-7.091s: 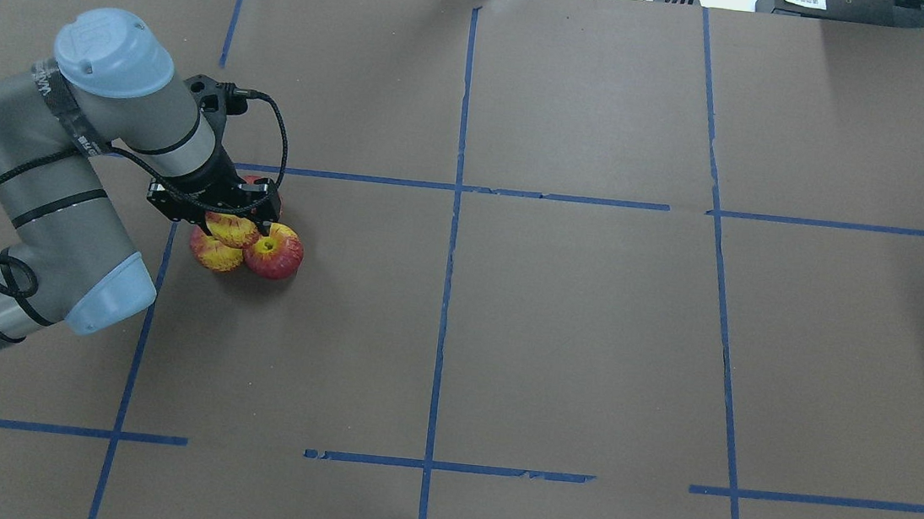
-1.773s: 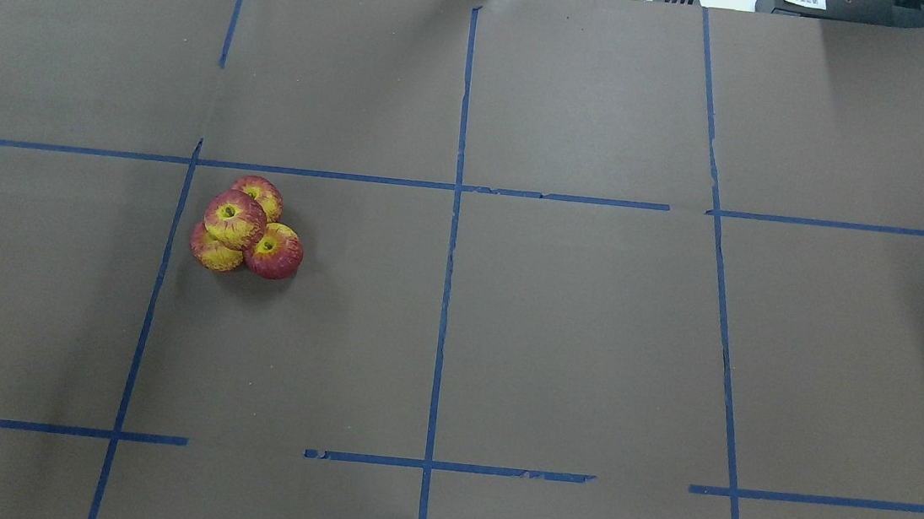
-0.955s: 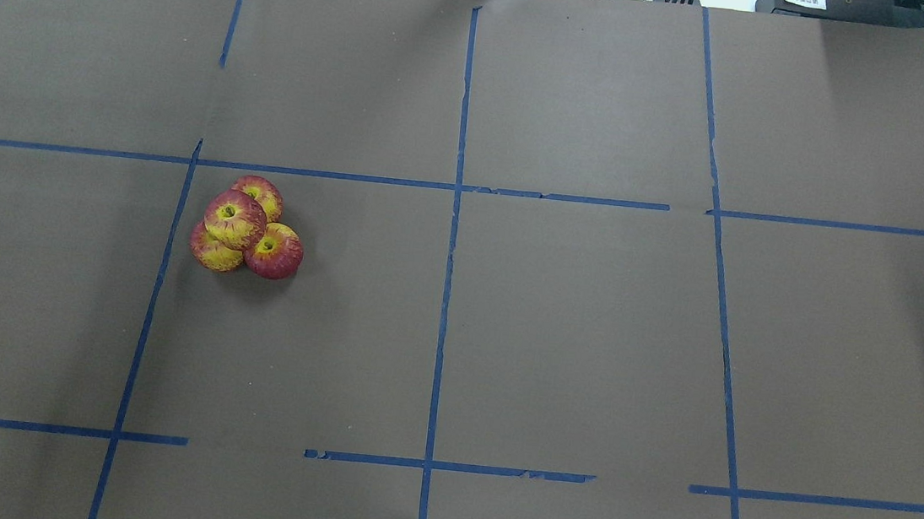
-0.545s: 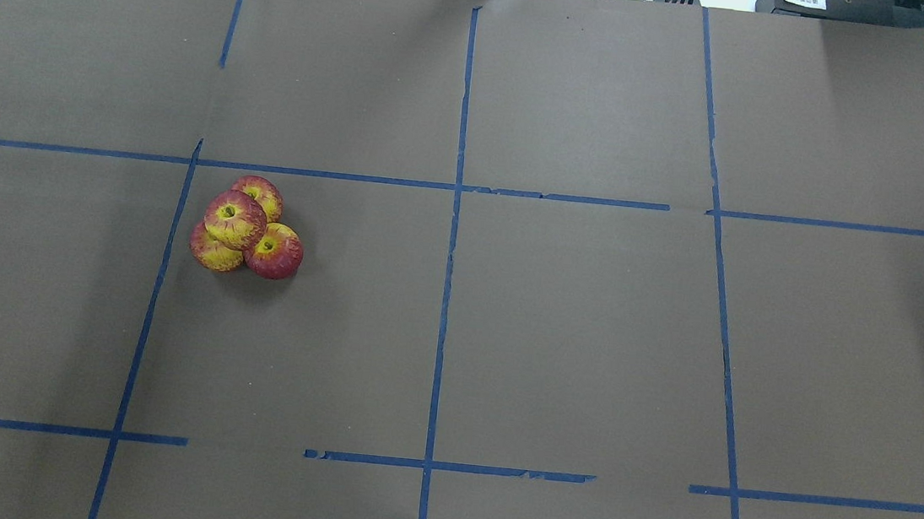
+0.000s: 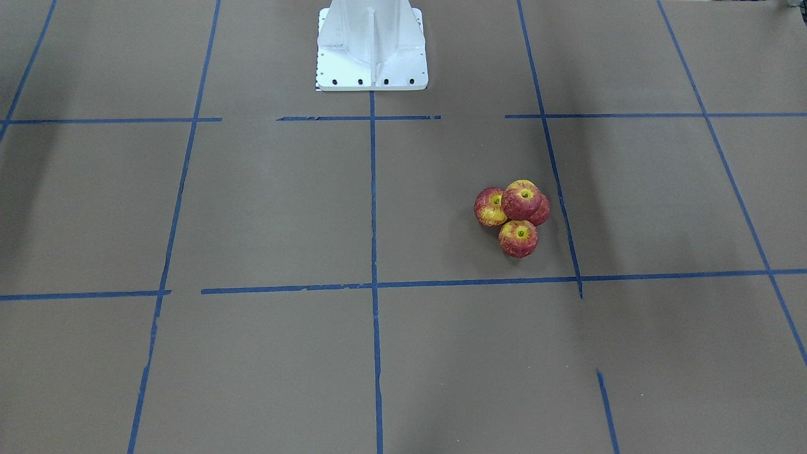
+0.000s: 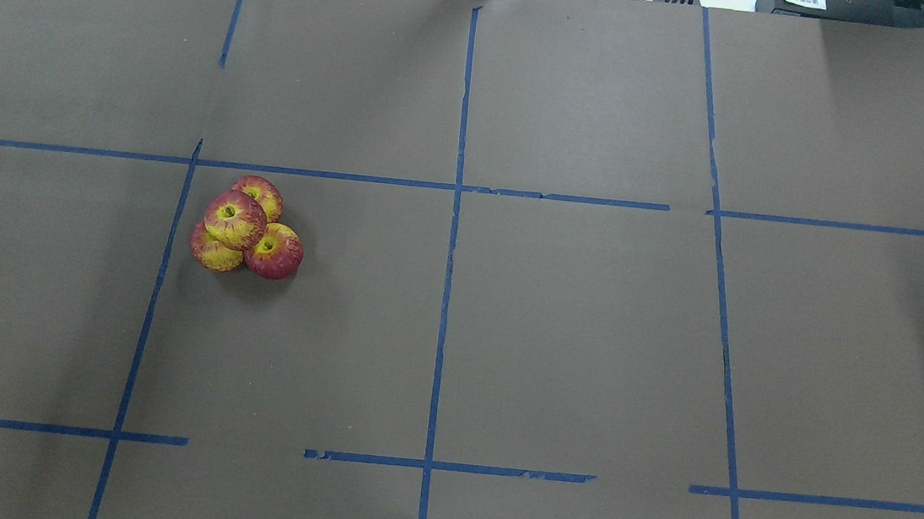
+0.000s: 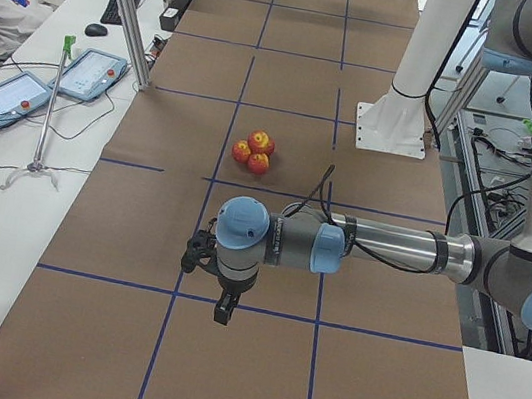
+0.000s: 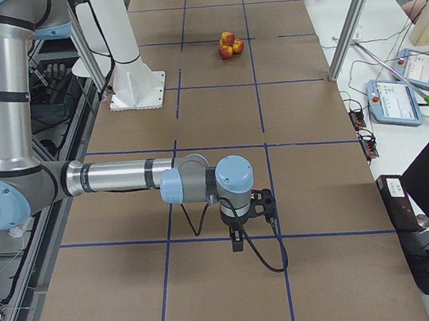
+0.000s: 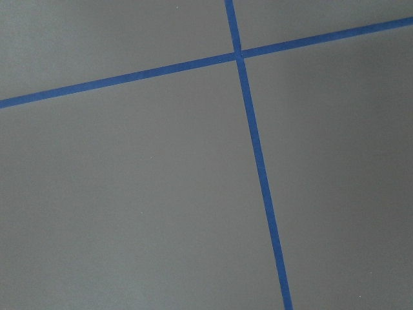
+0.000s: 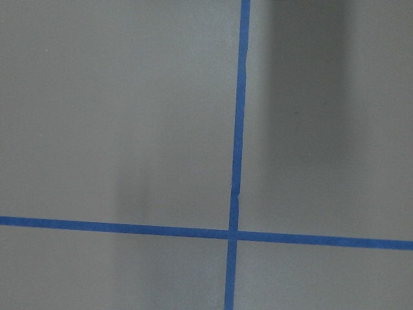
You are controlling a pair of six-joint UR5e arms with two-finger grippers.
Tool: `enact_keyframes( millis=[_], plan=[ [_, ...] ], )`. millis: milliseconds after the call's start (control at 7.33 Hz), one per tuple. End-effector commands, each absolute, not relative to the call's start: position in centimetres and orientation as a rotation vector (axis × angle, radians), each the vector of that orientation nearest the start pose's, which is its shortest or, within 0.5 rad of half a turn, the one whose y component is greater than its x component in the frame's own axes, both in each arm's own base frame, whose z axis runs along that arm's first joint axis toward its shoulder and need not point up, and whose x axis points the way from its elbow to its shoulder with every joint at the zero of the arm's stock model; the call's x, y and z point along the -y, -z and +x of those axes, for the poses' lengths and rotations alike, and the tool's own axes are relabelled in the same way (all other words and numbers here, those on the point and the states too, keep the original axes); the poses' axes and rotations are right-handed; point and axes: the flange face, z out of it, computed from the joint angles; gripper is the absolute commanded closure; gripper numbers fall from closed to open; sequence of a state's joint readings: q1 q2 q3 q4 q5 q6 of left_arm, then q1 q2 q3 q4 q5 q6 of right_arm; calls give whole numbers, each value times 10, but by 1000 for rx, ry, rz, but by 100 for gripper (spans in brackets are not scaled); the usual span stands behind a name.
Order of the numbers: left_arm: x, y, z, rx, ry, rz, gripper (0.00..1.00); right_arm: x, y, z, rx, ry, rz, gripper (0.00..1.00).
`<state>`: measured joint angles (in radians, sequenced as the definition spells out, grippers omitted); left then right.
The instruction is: Stack apples
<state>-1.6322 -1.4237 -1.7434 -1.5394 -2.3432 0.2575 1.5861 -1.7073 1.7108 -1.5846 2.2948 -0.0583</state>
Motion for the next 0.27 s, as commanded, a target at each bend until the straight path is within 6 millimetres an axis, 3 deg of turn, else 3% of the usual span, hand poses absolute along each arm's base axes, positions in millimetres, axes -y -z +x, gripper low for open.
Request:
enact_keyframes(
  millis=[0,136],
  plan=[
    [428,-642,-90,-765,-191,132,0,432,-658,74,724,37,16,0],
    [428,-636,-90,-760,-194,139,0,432,-658,74,724,37,16,0]
  ],
)
